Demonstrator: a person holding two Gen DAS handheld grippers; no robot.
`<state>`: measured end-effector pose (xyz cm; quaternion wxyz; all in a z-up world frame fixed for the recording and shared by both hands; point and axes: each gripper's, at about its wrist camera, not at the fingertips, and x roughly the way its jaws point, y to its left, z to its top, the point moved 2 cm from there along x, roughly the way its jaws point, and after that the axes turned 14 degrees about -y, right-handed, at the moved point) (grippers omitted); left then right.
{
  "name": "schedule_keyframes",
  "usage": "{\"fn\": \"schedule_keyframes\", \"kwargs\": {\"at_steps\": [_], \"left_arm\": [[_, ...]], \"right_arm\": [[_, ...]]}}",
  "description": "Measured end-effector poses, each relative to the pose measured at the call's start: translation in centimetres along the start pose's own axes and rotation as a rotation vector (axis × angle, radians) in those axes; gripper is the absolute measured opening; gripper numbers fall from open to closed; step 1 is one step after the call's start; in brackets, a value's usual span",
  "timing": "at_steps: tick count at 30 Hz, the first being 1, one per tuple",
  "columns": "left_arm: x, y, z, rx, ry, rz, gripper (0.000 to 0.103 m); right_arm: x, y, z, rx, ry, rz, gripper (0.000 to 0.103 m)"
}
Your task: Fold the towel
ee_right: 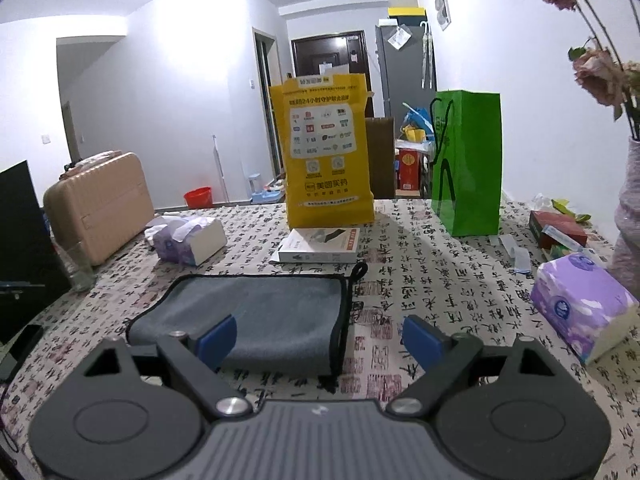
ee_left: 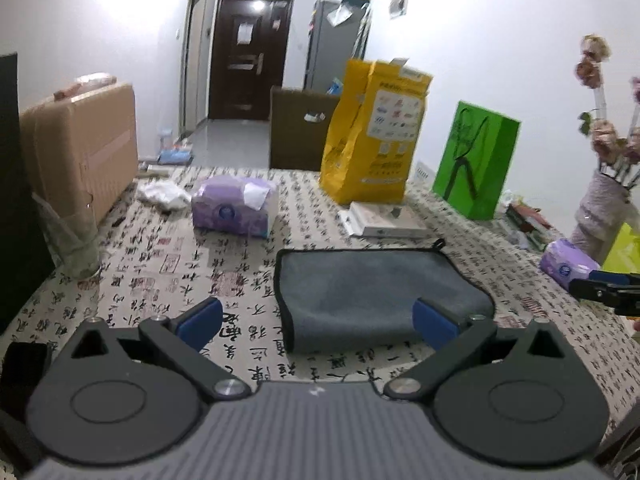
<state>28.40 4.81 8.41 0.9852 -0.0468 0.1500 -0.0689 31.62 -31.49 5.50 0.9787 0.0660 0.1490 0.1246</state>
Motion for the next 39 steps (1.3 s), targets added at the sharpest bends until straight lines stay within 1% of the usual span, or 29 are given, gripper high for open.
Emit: {"fn": "schedule_keyframes", "kwargs": {"at_steps": [3, 10, 20, 21, 23, 24, 26, 31, 39], "left_arm": [[-2.1, -0.4, -0.6, -0.006, -0.029, -0.024, 0.103], [-5.9, -1.0, -2.0, 0.020, -0.072, -0.039, 0.103], [-9.2, -1.8, -3.6, -0.001, -0.092, -0.056, 0.103], [-9.6, -1.8, -3.7, -0.008, -0.094, -0.058, 0.103], [-10.2, -1.9, -4.0, -0.019, -0.098, -0.065, 0.103], [-10.5, -1.9, -4.1, -0.021, -0.099, -0.065, 0.103], [-11.1, -2.0, -4.3, -0.022, -0.110, -0.062, 0.103], [-12.0, -2.4, -5.0, -0.031, -0.127, -0.055, 0.103], [-12.1, -3.1, -5.9, -0.023, -0.107, -0.063, 0.103]], "right_arm": [[-1.3, 0.6, -0.7, -0.003, -0.008, 0.009, 0.091], [-4.3, 2.1, -2.3, 0.002, -0.022, 0.024, 0.091], [-8.3, 3.4, -3.2, 0.022, -0.062, 0.032, 0.091], [-8.6, 3.4, -3.3, 0.025, -0.065, 0.033, 0.092], [-9.0, 3.5, -3.4, 0.024, -0.069, 0.037, 0.096], [-9.1, 3.5, -3.4, 0.023, -0.073, 0.035, 0.097], [-9.2, 3.5, -3.2, 0.024, -0.082, 0.023, 0.097], [-10.0, 4.0, -3.2, 0.041, -0.107, 0.041, 0.097], [-11.2, 5.0, -4.6, 0.050, -0.107, 0.061, 0.098]]}}
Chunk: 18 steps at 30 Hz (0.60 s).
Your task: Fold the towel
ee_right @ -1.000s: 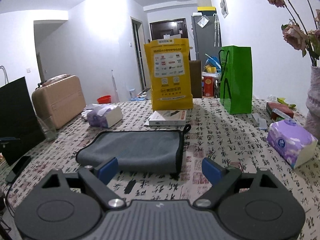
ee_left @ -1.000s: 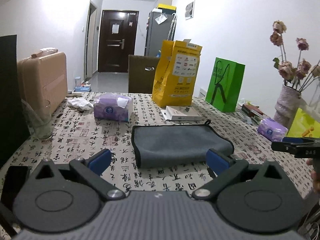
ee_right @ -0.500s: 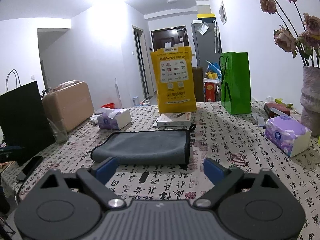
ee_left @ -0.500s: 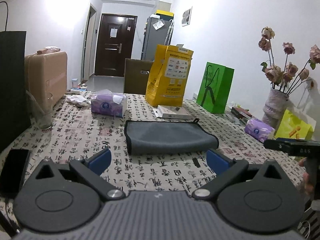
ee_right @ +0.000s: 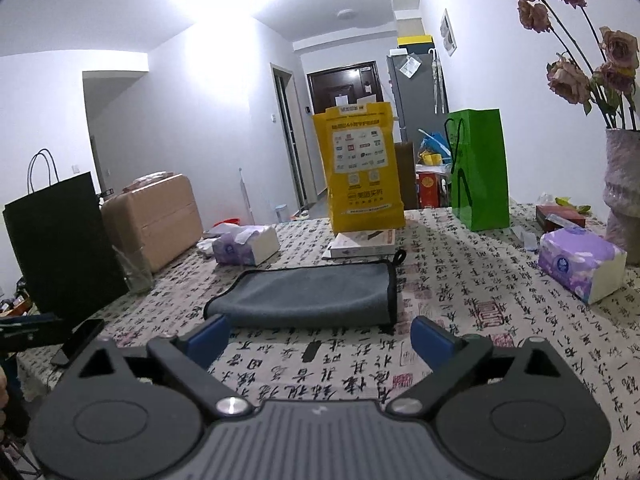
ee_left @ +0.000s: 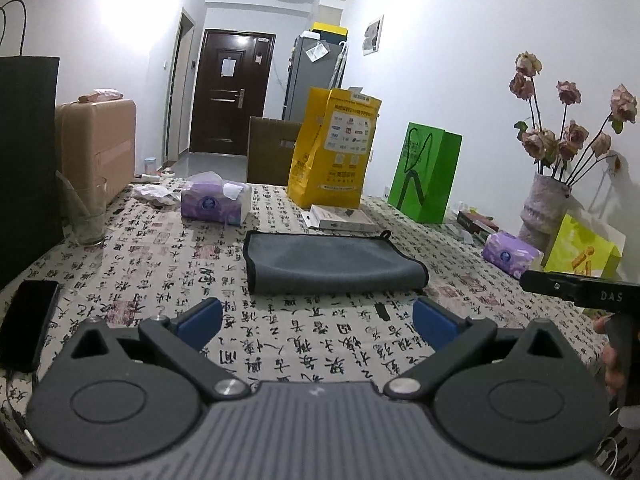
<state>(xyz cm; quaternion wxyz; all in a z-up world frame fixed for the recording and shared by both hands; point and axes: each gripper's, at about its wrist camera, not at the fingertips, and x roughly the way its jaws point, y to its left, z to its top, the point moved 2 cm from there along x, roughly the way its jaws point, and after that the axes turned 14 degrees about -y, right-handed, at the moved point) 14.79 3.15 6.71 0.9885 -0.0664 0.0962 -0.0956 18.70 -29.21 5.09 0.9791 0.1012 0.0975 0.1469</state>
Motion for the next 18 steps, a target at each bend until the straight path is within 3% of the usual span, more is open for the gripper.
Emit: {"fn": "schedule_keyframes", "kwargs": {"at_steps": [11, 18], "left_arm": [[-4.2, -0.7, -1.4, 0.040, -0.045, 0.037, 0.103], [-5.1, -0.6, -2.6, 0.073, -0.024, 0.068, 0.103]], "right_arm": [[-4.3, 3.5, -1.6, -0.061, -0.023, 0.028, 0.098], [-6.4, 5.9, -3.5, -0.098, -0.009, 0.060, 0.100]]}}
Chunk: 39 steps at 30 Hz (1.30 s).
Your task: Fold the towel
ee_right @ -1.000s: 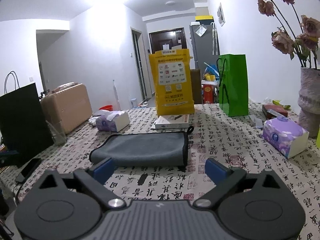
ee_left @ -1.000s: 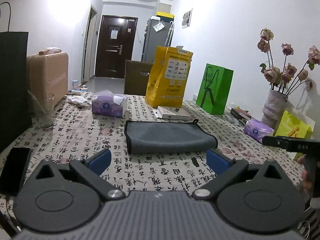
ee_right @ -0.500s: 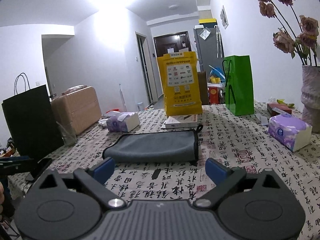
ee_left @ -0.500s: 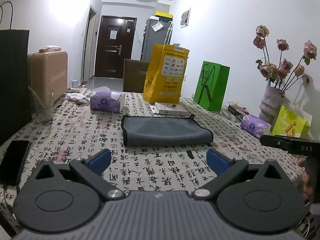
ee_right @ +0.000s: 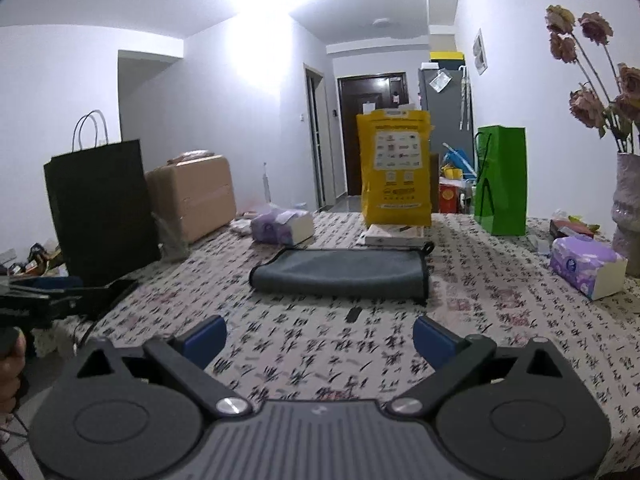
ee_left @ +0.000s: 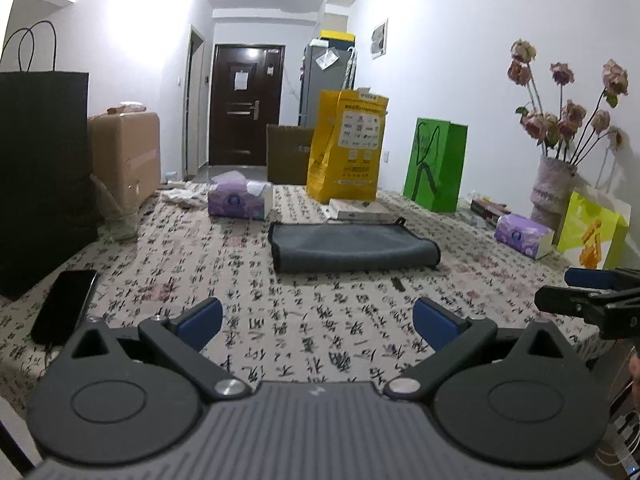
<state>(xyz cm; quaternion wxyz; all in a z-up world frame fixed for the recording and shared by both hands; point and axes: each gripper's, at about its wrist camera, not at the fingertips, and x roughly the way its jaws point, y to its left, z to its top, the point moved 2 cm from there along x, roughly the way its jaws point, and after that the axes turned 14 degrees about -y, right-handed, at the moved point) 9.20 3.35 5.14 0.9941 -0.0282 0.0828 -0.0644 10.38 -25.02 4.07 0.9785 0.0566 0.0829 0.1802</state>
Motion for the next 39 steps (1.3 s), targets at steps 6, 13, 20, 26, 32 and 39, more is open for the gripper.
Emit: {"fn": "schedule_keyframes", "kwargs": {"at_steps": [6, 13, 20, 26, 32, 39], "left_arm": [[-0.7, -0.1, -0.1, 0.008, -0.023, 0.065, 0.103], [-2.7, -1.1, -1.3, 0.054, -0.063, 0.083, 0.103], [-4.3, -1.8, -2.6, 0.049, -0.097, 0.112, 0.103], [-5.1, -1.0, -3.5, 0.035, -0.098, 0.143, 0.103], [-6.1, -0.8, -5.0, 0.067, -0.062, 0.123, 0.103], [-6.8, -1.7, -5.5, 0.073, -0.071, 0.087, 0.103]], "right_arm": [[-0.1, 1.0, -0.6, -0.001, 0.002, 0.003, 0.100], [-1.3, 1.8, -1.0, -0.017, -0.032, -0.027, 0.100], [-2.3, 2.7, -2.4, -0.038, -0.041, -0.022, 0.100], [-3.4, 3.6, -3.3, -0.068, -0.065, -0.017, 0.100], [-5.1, 3.7, -5.2, -0.049, -0.066, -0.053, 0.103], [-6.0, 4.2, -6.4, -0.074, -0.035, -0.044, 0.103]]}}
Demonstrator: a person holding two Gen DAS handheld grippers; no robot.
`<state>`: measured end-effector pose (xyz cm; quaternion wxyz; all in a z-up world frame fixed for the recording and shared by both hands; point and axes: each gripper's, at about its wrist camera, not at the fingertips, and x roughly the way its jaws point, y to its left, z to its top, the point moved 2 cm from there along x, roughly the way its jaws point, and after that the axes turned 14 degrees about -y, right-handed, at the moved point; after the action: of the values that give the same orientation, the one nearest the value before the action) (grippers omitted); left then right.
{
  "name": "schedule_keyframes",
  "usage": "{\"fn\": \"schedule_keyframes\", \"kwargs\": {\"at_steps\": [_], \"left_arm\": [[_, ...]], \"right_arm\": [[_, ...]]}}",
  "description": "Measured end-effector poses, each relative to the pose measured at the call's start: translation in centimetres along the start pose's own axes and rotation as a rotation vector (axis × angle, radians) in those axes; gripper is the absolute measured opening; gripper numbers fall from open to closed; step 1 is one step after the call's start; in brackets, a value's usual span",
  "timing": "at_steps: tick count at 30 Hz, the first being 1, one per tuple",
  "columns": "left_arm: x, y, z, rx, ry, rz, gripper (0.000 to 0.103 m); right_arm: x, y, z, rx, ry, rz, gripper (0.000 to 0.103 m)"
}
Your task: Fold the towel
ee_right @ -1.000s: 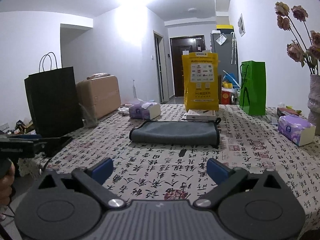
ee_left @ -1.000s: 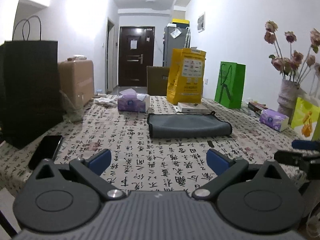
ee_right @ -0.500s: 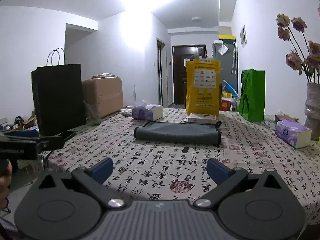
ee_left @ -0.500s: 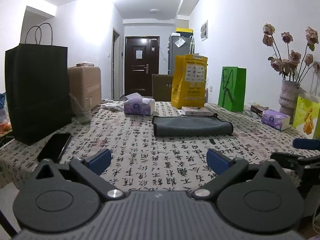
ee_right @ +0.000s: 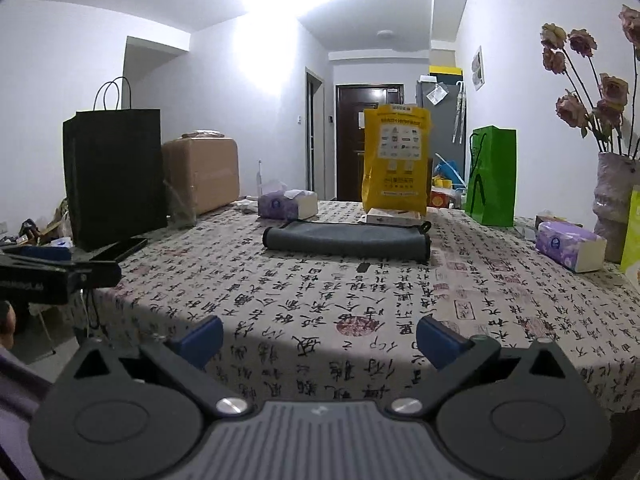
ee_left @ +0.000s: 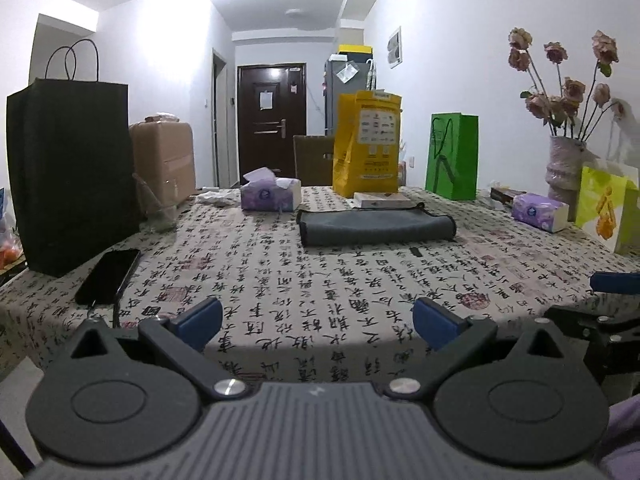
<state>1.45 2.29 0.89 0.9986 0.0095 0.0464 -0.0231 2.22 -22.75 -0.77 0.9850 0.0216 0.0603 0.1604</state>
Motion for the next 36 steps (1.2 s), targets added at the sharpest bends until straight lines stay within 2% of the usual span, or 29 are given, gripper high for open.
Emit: {"fn": "schedule_keyframes", "kwargs": {"at_steps": [10, 36], "left_arm": [[-0.58, 0.46, -0.81, -0.017, 0.023, 0.007, 0.103], [-0.60, 0.11, -0.60, -0.010, 0.009, -0.003, 0.103]], "right_arm": [[-1.02, -0.65, -0.41, 0.023, -0.007, -0.026, 0.103], [-0.98, -0.32, -0.45, 0.011, -0.003, -0.017, 0.103]]}}
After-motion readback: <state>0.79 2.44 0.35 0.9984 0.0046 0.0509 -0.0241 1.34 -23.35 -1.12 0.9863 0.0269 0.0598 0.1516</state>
